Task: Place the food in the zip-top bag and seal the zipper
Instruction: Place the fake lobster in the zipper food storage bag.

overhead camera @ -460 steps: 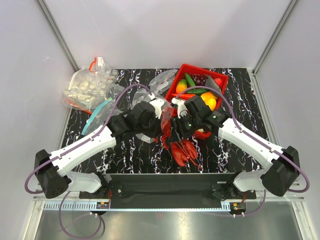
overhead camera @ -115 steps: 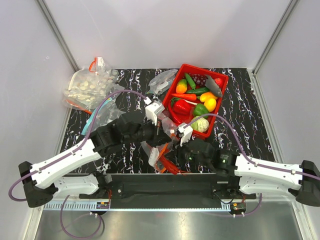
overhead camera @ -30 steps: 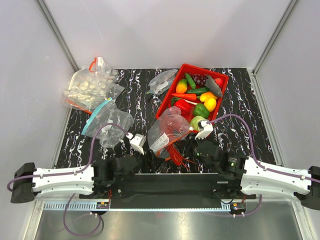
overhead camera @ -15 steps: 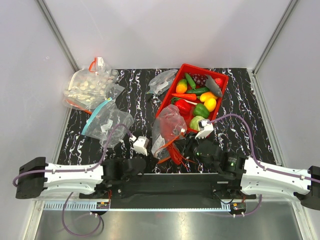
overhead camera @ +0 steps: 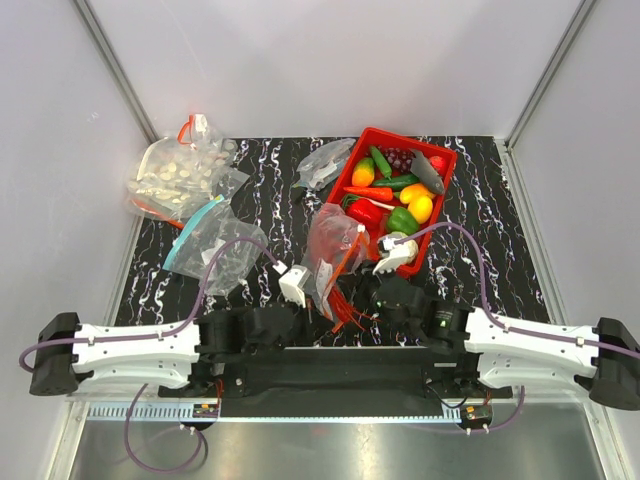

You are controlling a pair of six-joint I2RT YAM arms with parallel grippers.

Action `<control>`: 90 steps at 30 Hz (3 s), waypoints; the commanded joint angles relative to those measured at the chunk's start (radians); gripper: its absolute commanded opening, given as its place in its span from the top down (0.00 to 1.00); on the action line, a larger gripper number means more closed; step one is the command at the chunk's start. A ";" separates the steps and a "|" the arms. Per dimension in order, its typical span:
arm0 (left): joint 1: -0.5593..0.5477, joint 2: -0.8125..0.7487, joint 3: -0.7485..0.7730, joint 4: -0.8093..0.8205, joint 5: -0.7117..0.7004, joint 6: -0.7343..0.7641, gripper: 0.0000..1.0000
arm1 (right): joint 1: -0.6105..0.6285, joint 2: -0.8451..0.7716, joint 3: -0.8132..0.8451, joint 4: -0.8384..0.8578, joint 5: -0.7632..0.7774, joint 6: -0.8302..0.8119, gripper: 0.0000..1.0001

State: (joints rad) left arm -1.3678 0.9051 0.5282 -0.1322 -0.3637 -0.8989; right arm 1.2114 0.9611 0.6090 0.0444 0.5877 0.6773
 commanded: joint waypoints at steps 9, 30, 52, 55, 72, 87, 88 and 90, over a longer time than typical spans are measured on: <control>-0.011 0.014 0.052 0.193 0.270 -0.055 1.00 | 0.017 0.099 0.048 0.181 0.259 -0.070 1.00; 0.019 -0.075 -0.120 0.382 0.327 -0.179 1.00 | 0.126 0.146 -0.088 0.163 0.213 0.077 0.42; 0.029 -0.205 -0.164 0.201 0.269 -0.159 1.00 | 0.123 0.010 0.101 -0.584 0.092 0.313 0.87; 0.029 -0.236 -0.186 0.198 0.249 -0.167 1.00 | 0.125 -0.015 0.117 -0.687 0.092 0.352 0.77; 0.029 -0.275 -0.180 0.137 0.244 -0.150 1.00 | -0.041 -0.121 -0.176 -0.408 -0.173 0.409 0.31; 0.029 -0.313 -0.160 0.057 0.220 -0.152 1.00 | -0.101 -0.033 -0.115 -0.174 -0.249 0.318 1.00; 0.029 -0.313 -0.142 0.040 0.220 -0.144 1.00 | -0.101 -0.063 -0.089 -0.275 -0.230 0.320 1.00; 0.029 -0.305 -0.108 -0.041 0.215 -0.126 1.00 | -0.099 -0.096 0.004 -0.451 -0.172 0.314 1.00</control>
State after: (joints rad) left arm -1.3415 0.6083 0.3500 -0.1211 -0.1219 -1.0500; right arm 1.1172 0.9264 0.4808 -0.2382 0.3534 1.0103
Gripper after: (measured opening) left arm 0.012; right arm 0.012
